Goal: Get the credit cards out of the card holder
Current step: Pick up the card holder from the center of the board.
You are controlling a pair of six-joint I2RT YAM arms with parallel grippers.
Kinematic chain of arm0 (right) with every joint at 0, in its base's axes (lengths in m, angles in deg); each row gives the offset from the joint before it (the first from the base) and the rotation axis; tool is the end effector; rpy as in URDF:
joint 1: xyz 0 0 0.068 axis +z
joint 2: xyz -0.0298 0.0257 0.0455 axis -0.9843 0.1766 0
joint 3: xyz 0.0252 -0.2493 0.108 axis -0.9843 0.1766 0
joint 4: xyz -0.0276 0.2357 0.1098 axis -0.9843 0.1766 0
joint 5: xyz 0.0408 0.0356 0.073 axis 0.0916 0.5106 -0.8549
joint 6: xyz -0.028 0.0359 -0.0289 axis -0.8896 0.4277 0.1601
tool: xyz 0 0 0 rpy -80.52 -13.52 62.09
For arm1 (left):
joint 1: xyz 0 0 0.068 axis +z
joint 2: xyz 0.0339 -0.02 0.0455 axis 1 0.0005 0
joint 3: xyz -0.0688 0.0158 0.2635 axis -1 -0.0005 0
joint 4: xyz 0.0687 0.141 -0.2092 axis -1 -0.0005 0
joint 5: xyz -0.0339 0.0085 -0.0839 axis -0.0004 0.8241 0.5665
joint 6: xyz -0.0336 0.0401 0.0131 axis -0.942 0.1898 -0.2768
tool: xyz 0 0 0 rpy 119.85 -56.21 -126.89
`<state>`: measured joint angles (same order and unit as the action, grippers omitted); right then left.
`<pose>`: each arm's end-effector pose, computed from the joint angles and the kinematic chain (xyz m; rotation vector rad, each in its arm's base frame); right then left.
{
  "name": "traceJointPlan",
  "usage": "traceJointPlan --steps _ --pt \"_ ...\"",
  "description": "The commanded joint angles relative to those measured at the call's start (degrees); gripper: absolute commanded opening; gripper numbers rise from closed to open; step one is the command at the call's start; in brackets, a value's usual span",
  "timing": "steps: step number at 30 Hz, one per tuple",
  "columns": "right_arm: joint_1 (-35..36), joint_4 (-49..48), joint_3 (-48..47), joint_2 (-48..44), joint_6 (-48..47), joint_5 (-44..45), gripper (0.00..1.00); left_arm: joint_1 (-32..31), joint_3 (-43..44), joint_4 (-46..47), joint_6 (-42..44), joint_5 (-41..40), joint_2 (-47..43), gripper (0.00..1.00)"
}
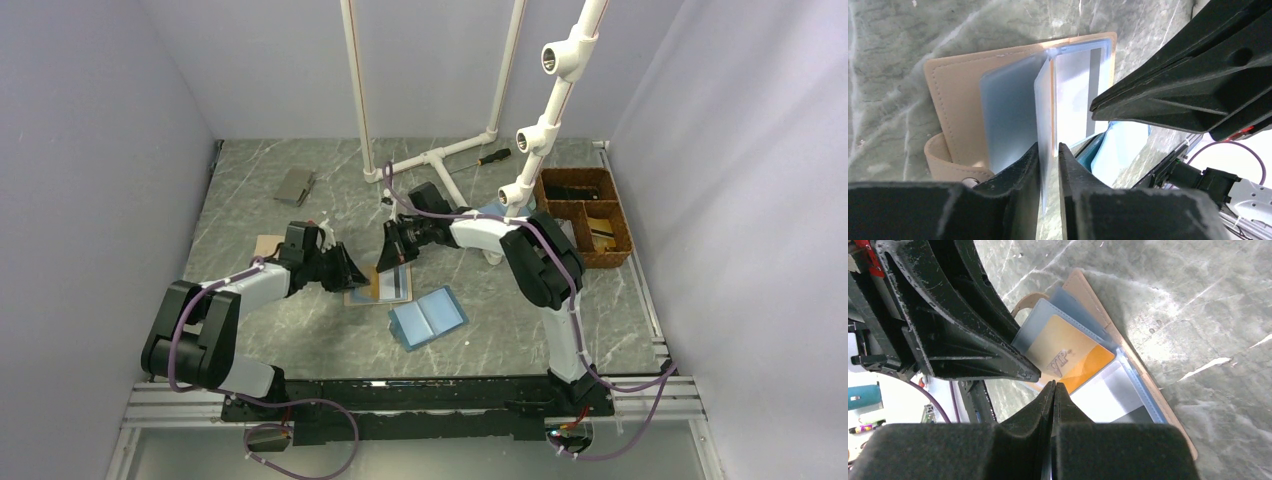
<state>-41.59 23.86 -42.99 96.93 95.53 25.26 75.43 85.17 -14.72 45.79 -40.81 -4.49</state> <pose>0.3346 0.2967 0.1493 -0.7852 2.4193 1.4380 0.2473 -0.0824 0.1529 -0.2802 2.5425 -1.0184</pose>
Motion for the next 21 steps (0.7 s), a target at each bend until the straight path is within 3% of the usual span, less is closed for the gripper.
traceJointPlan --steps 1,3,10,21 --pt "-0.43 0.06 -2.03 -3.04 -1.26 -0.75 0.02 0.88 -1.12 3.12 0.91 0.07 -0.63 0.15" --pt "-0.49 0.21 -2.12 -3.03 -1.41 -0.99 0.03 1.29 -1.40 4.00 1.11 0.93 -0.06 0.00" --pt "-2.33 0.73 -2.19 -4.58 -2.19 -4.35 0.08 2.99 -4.86 7.01 0.86 0.68 -7.56 0.00" --pt "-3.08 5.07 -3.52 -10.70 -7.94 -12.11 0.28 3.91 -10.99 13.75 -1.02 3.07 -24.75 0.00"
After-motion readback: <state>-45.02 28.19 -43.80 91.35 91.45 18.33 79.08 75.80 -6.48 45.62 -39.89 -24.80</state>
